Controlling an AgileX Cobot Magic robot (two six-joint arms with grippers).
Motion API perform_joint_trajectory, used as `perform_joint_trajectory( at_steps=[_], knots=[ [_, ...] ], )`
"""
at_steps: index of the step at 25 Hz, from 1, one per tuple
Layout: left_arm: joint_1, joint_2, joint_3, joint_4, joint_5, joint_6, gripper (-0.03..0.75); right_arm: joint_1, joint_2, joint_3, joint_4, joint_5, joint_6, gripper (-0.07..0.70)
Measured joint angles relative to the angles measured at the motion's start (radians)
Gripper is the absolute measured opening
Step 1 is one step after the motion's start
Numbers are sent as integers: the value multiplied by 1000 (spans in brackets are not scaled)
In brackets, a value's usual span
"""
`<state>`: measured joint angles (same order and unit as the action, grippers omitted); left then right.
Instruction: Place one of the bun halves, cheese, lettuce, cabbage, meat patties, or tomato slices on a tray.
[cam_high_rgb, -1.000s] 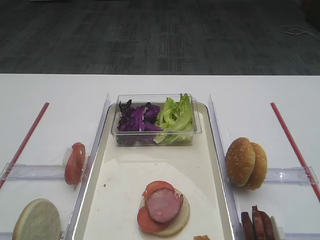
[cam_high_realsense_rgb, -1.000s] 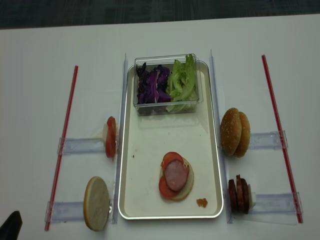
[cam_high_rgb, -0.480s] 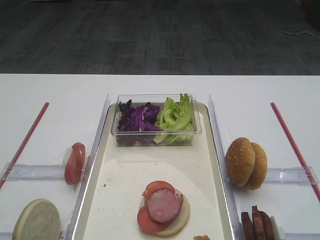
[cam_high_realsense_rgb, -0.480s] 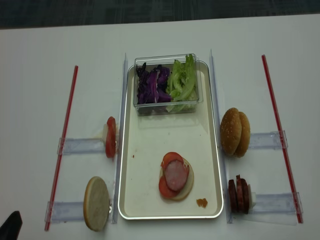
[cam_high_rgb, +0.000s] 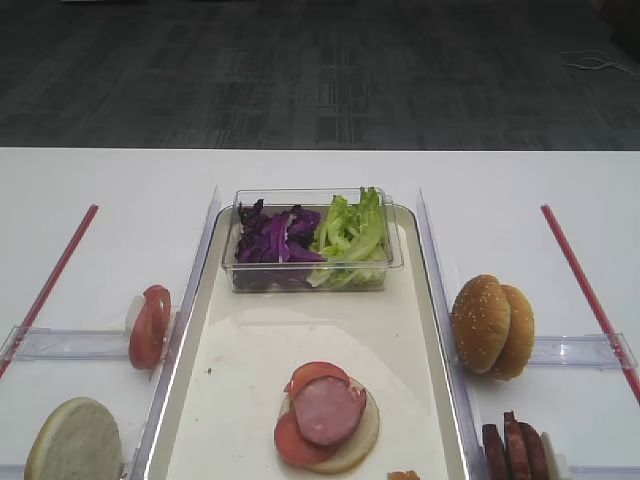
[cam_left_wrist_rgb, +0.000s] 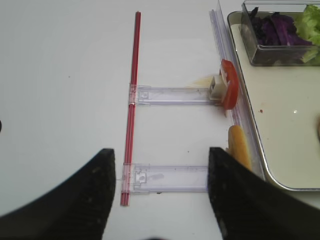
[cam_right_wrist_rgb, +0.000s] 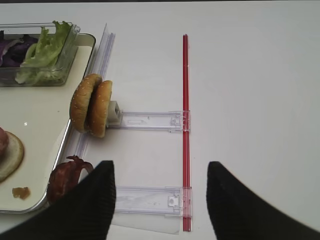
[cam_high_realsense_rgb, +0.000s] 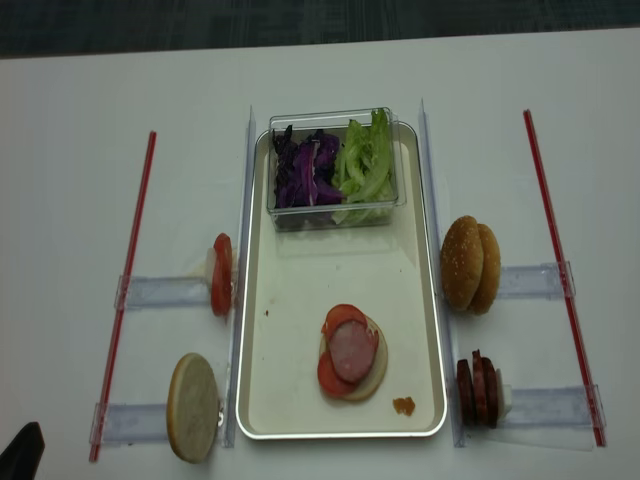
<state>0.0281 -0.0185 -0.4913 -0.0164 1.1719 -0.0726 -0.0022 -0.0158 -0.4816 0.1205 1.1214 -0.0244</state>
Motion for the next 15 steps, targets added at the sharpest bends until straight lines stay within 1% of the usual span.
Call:
perform_joint_trajectory(
  at_steps=[15],
  knots=[
    [0,0,0,0,0,0,420,0,0,0,0,0,0,417]
  ],
)
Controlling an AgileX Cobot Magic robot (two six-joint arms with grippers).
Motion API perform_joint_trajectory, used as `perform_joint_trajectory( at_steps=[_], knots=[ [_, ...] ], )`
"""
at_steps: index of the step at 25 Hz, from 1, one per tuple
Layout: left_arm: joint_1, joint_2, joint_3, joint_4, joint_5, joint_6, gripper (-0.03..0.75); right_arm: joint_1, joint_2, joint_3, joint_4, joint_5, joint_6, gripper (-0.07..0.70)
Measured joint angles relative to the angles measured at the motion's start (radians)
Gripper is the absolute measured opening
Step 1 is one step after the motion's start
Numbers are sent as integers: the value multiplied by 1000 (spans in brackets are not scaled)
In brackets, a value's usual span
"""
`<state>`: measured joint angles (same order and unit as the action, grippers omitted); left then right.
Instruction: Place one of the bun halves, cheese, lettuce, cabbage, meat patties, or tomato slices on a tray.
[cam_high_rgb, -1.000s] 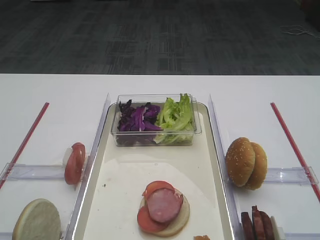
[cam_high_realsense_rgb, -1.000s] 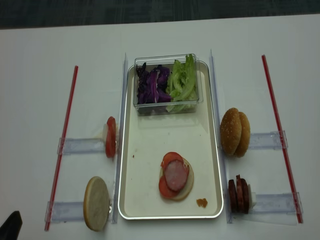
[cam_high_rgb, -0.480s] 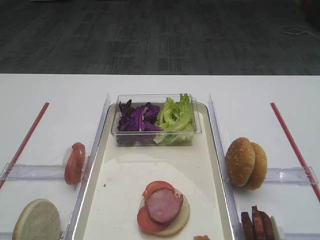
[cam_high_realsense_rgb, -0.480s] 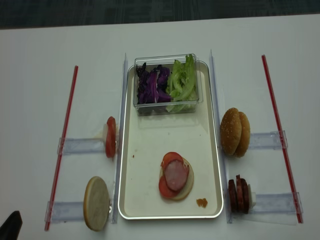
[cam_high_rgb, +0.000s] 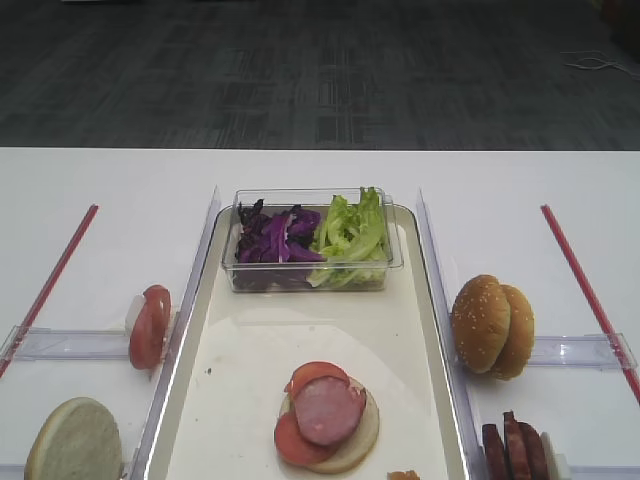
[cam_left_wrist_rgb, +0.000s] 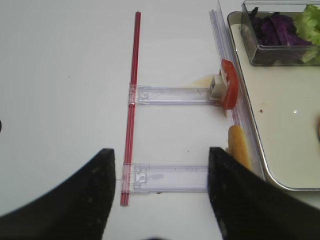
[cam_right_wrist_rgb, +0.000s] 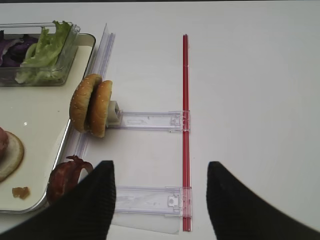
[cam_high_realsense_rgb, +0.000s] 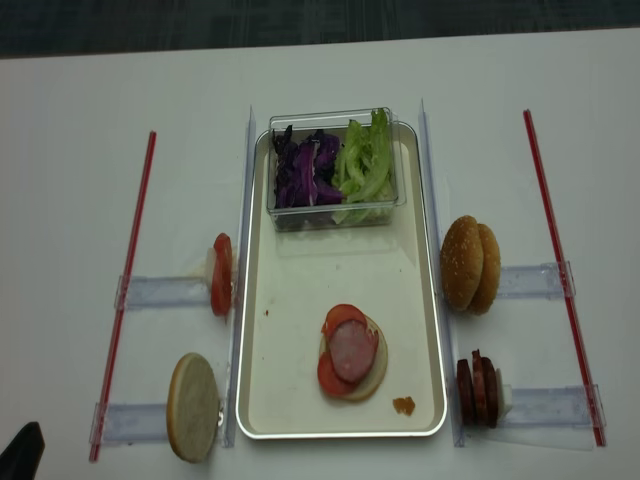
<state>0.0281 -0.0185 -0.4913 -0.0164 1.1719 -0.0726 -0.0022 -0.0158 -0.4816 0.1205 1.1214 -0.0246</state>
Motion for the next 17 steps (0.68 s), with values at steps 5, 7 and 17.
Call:
perform_joint_trajectory(
  at_steps=[5,7,17],
  knots=[
    [0,0,0,0,0,0,420,0,0,0,0,0,0,417],
    [0,0,0,0,0,0,420,0,0,0,0,0,0,417],
    [0,0,0,0,0,0,420,0,0,0,0,0,0,417]
  ],
)
